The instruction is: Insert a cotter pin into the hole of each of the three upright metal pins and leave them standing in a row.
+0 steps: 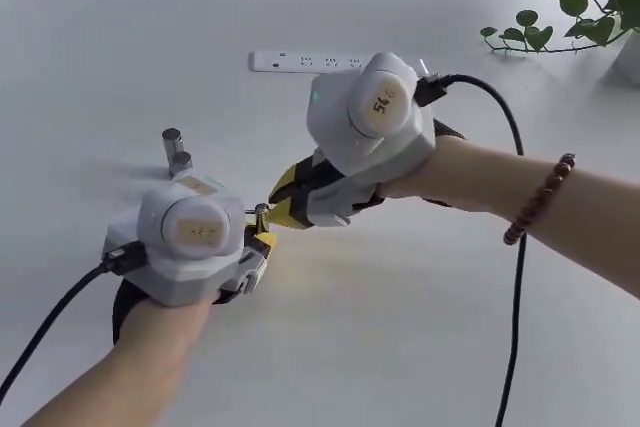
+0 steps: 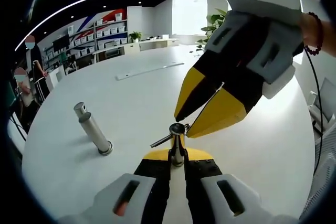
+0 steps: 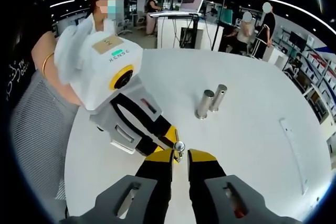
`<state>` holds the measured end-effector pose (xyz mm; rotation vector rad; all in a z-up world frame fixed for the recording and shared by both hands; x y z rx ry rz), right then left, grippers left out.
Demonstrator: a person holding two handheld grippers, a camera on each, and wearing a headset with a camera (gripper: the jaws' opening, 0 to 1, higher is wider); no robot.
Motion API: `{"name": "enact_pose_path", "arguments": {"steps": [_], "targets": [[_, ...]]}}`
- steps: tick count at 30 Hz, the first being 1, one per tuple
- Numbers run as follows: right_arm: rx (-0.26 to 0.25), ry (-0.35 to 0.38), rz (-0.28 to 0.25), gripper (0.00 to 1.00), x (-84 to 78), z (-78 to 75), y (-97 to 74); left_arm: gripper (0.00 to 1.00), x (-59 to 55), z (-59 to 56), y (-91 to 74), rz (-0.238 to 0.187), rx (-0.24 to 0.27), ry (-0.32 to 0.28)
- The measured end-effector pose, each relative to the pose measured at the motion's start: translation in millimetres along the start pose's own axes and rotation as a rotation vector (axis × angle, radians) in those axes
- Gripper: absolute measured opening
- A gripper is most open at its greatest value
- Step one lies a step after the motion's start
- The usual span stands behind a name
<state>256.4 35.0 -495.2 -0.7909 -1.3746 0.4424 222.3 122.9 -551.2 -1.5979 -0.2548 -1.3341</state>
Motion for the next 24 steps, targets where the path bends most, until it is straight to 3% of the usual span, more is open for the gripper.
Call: {"name": "enact_pose_path", "arguments": {"steps": [14,24], "targets": [[0.018,0.034,-0.019,0.05,-1.9,0.8,10.7,0.07,-0.9,0.2,0.2,0.001,0.000,-0.005],[0.017,0.082,-0.034,0.04,2.0,-0.3,13.9,0.07,-2.0,6.8,-1.4,0.011,0.007,0.001]]}}
Point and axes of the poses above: the centre of the closed fingertips' face, and the gripper's own axes: y roughly forward along the fingers, z roughly to its left, x roughly out of its top, the point moved 8 cm from there along -y, roughly backward along the fingers, and after that the axes turned 8 degrees about y, right-handed, at the moved point
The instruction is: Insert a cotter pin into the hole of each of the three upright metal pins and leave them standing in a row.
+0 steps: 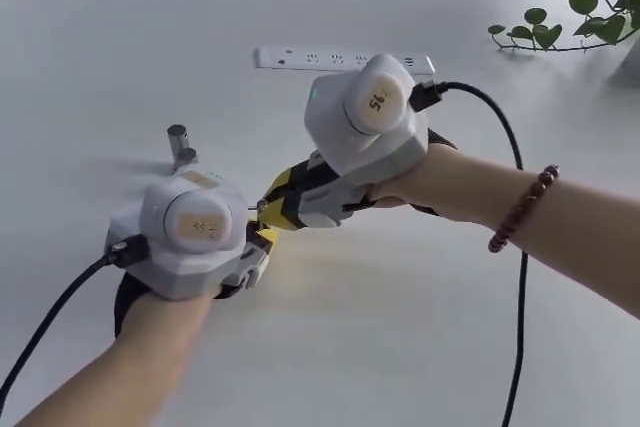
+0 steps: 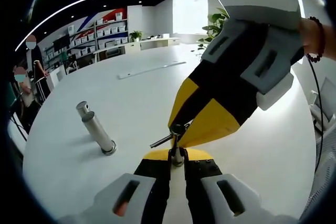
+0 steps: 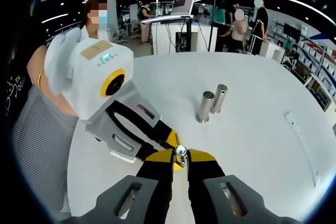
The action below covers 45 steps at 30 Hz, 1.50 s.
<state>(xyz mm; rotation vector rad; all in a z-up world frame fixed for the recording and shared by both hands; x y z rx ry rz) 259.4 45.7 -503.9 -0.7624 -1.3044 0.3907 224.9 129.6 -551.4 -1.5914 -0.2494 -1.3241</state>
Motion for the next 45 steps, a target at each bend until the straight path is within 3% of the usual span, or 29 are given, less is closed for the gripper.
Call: {"name": "enact_pose_path", "arguments": {"steps": [11,21,36,45], "targets": [[0.010,-0.001,-0.023,0.04,19.7,-1.2,14.6,0.07,-2.5,20.9,-4.6,-0.006,0.033,-0.031],[0.020,0.018,-0.044,0.04,33.0,-5.1,34.1,0.07,-10.6,41.8,-9.1,0.008,0.076,-0.022],[0.034,0.022,-0.060,0.05,34.7,-5.9,36.7,0.07,-12.5,45.6,-7.7,-0.007,0.078,-0.025],[0.024,0.012,-0.056,0.05,33.5,-6.3,37.9,0.08,-13.8,45.3,-7.4,0.010,0.081,-0.049]]}}
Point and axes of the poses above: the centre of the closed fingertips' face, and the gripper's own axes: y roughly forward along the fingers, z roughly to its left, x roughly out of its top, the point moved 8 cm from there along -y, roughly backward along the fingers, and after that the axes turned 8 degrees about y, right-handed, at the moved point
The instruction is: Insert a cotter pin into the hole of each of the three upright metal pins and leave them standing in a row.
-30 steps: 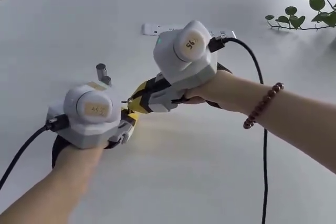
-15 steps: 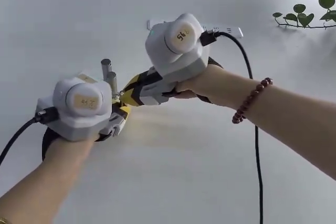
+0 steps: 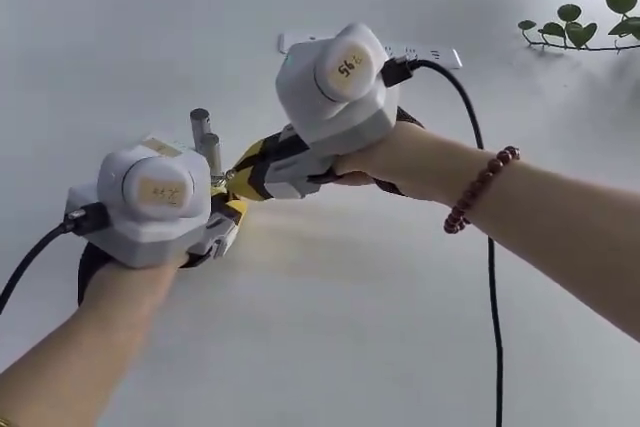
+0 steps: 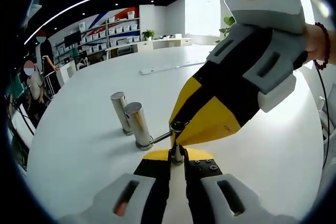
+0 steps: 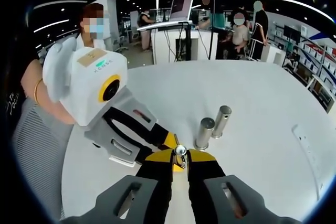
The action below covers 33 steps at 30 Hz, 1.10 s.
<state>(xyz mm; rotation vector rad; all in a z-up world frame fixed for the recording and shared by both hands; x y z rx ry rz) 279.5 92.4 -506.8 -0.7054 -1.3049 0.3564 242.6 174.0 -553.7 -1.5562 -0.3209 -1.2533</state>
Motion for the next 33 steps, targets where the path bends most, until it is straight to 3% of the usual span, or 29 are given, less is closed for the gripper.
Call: {"name": "enact_pose_path", "arguments": {"steps": [13,22,29,33], "targets": [[-0.008,0.017,0.000,0.11,-1.3,-0.7,0.5,0.17,-5.1,-1.0,-3.3,0.008,-0.013,-0.027],[0.000,0.093,-0.070,0.15,7.8,-3.6,-7.5,0.31,-3.9,0.0,-11.4,-0.002,-0.005,-0.033],[-0.033,0.154,-0.134,0.16,18.2,-15.9,-4.3,0.43,-5.0,0.1,-22.0,-0.011,0.008,-0.035],[-0.046,0.184,-0.143,0.16,22.4,-21.2,-0.3,0.49,-4.3,-0.6,-29.5,-0.043,0.005,-0.049]]}}
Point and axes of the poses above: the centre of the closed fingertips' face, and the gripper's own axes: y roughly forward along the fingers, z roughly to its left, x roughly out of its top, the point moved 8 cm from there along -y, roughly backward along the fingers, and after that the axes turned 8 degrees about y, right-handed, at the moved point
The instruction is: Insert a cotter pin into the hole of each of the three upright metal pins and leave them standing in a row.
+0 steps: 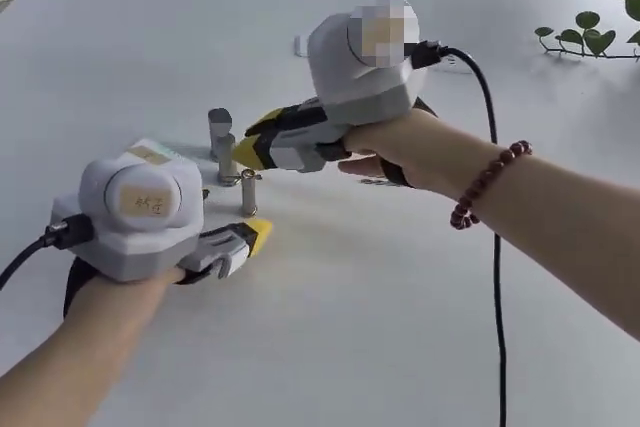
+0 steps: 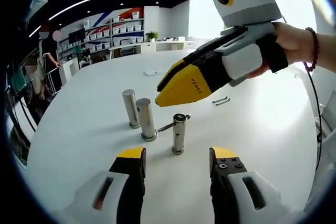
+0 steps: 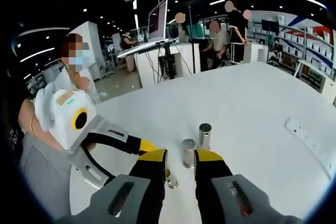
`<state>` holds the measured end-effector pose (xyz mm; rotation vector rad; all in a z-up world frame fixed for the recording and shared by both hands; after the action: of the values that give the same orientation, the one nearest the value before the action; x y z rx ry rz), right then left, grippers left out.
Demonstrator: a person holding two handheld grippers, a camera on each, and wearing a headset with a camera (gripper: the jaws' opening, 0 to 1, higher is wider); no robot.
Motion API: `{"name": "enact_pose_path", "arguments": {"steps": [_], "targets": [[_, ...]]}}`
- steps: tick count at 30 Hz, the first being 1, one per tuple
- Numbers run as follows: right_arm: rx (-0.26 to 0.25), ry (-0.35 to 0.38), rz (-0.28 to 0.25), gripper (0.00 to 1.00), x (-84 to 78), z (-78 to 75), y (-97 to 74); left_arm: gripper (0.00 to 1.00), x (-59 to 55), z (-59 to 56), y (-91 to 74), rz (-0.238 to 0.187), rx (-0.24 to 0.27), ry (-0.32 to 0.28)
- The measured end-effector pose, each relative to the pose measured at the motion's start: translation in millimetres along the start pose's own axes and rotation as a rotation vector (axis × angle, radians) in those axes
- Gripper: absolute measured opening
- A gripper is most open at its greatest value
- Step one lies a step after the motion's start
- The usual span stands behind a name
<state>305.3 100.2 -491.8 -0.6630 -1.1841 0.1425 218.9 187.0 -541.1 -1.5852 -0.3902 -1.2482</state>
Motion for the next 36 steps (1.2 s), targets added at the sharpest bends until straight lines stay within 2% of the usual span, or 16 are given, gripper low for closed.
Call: {"name": "enact_pose_path", "arguments": {"steps": [6,8,12,18,23,28,36], "targets": [[0.012,0.030,-0.002,0.17,8.2,-7.8,11.5,0.60,2.1,1.1,-10.0,-0.022,-0.001,-0.011],[0.008,0.015,0.010,0.17,8.8,-6.8,14.3,0.63,4.3,1.3,-13.8,-0.034,-0.001,-0.019],[0.017,0.040,0.013,0.17,9.9,-4.7,20.2,0.70,8.2,0.8,-19.8,-0.058,-0.005,-0.018],[0.031,0.019,0.060,0.16,6.3,-0.3,27.3,0.77,6.4,-2.5,-23.0,-0.047,-0.015,-0.026],[0.031,-0.021,0.094,0.16,4.1,1.4,32.0,0.80,10.5,-7.1,-27.3,-0.061,-0.031,-0.028],[0.028,-0.058,0.123,0.14,2.7,0.5,34.4,0.79,11.7,-5.9,-30.9,-0.074,-0.017,-0.042],[0.030,-0.072,0.129,0.10,4.1,-3.6,36.2,0.75,8.4,-4.0,-34.2,-0.059,-0.011,-0.053]]}}
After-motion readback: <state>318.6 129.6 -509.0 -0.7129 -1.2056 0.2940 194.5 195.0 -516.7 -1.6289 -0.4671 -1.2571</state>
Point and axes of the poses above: the centre of the closed fingertips' face, and the gripper's own axes: y roughly forward along the fingers, z roughly to its left, x roughly out of its top, the point moved 8 cm from there along -y, roughly backward along the fingers, and after that the axes turned 8 degrees about y, right-handed, at the moved point
